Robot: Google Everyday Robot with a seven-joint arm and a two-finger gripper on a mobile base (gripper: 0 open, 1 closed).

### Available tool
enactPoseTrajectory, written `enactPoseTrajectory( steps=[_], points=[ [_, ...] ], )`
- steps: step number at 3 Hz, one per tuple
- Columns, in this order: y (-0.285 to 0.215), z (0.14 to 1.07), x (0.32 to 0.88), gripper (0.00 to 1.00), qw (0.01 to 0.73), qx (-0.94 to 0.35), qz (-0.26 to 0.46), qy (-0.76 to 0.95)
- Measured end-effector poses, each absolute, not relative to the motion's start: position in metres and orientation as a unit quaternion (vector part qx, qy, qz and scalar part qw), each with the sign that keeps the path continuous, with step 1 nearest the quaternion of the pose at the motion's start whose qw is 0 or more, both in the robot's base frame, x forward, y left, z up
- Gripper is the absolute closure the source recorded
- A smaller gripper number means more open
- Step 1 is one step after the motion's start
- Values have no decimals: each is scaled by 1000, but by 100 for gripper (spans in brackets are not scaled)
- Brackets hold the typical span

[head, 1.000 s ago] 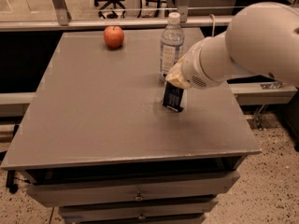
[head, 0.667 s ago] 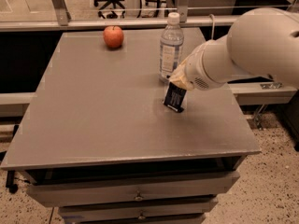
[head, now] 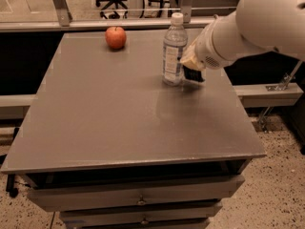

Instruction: Move rxbar blueberry near blue plastic bottle

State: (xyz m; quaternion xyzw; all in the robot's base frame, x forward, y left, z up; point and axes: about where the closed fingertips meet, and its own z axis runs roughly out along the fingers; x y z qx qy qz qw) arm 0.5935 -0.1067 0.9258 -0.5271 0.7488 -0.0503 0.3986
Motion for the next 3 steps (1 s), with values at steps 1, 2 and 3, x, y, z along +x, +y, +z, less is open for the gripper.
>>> enactPoseTrajectory(
  steps=[1, 2, 3],
  points=[
    [-119, 985, 627, 100, 422, -535, -94, 726],
    [-122, 982, 627, 100, 423, -530, -93, 729],
    [-126, 974, 626, 100, 422, -526, -91, 732]
  ],
)
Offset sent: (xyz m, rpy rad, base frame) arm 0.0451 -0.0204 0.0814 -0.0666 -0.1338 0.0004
